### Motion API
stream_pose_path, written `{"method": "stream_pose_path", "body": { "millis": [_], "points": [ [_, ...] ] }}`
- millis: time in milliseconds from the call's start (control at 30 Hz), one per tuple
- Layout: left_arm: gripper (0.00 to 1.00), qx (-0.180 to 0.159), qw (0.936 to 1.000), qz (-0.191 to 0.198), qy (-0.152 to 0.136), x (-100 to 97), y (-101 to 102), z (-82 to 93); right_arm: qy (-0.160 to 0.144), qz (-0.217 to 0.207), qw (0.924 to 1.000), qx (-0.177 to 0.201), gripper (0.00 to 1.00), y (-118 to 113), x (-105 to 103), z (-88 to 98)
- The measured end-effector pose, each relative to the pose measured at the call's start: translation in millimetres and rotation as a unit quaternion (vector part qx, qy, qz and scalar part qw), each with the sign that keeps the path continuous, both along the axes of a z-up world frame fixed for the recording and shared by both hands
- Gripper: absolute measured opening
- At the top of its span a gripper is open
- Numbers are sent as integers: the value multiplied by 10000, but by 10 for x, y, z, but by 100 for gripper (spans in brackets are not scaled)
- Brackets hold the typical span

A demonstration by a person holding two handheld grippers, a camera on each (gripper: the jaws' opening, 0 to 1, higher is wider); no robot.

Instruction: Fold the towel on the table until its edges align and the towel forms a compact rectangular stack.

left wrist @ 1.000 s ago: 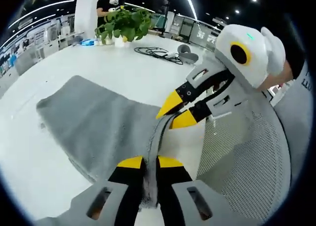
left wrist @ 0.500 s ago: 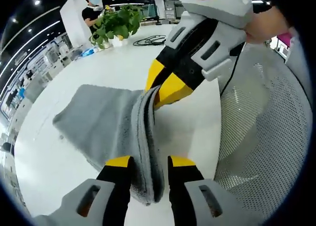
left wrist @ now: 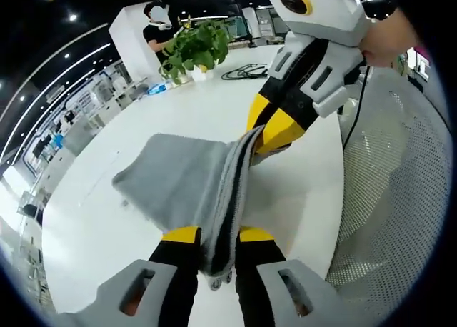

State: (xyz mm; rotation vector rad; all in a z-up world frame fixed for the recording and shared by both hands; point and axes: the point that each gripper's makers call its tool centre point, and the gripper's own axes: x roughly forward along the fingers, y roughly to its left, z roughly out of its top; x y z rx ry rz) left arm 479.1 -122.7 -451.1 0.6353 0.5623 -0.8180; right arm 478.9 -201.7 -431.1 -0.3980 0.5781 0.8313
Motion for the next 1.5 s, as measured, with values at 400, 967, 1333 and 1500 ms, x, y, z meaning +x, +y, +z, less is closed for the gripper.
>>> {"method": "stream_pose_path", "body": {
  "millis": [400,967,1333,1500],
  "points": [
    [7,-488,9983,-42,329,-66,-112,174,-16,-42,10000,-2,4,-92,-52,8],
    [6,-989,9911,-139,880,-350,-132,358,0,248,9997,57,4,-119,-383,162],
    [15,-1139,9891,-438,820,-492,-173,454,-27,22,9992,406,3,-112,-355,443],
    [21,-1151,9883,-453,891,-562,-214,445,-24,-36,9991,429,3,-105,-353,481]
  ]
}}
